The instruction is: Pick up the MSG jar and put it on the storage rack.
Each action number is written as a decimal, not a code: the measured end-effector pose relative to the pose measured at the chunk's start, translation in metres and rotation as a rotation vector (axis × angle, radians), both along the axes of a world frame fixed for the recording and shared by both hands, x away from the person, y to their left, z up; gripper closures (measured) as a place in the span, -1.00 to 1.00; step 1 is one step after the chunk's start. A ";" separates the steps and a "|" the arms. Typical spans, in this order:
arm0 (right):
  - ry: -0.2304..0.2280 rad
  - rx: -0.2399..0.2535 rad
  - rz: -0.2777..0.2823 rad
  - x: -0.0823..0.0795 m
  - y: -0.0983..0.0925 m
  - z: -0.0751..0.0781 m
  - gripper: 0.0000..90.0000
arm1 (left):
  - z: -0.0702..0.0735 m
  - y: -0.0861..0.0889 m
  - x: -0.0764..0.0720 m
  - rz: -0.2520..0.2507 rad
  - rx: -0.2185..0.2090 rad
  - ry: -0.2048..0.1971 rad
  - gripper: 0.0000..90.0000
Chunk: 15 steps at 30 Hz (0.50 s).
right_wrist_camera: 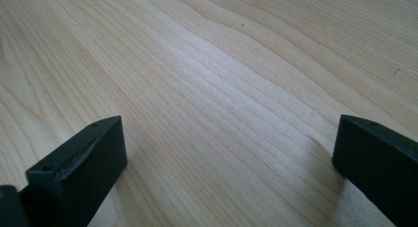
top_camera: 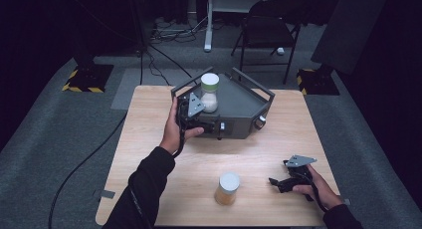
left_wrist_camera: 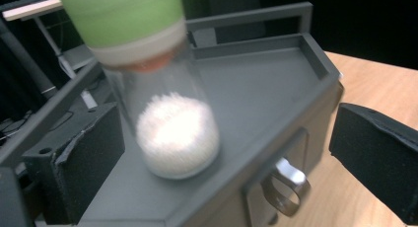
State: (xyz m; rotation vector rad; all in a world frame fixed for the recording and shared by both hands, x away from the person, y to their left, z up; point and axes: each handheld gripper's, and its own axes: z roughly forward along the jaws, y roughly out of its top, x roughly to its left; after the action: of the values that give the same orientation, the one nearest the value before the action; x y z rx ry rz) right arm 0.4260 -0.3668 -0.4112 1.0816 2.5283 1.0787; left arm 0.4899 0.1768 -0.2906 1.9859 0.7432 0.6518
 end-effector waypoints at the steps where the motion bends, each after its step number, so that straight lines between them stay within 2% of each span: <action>1: 0.000 0.000 0.000 0.000 0.000 0.000 -1.00 | -0.002 0.000 -0.002 -0.002 0.002 0.000 -0.99; 15: 0.000 -0.001 -0.003 -0.001 0.000 0.000 -1.00 | -0.027 0.007 -0.018 -0.046 0.119 0.052 -0.99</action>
State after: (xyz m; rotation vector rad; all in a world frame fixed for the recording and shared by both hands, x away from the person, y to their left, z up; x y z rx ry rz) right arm 0.4253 -0.3665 -0.4111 1.0853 2.5258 1.0771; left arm 0.4715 0.1833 -0.3176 2.1292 0.7015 0.6315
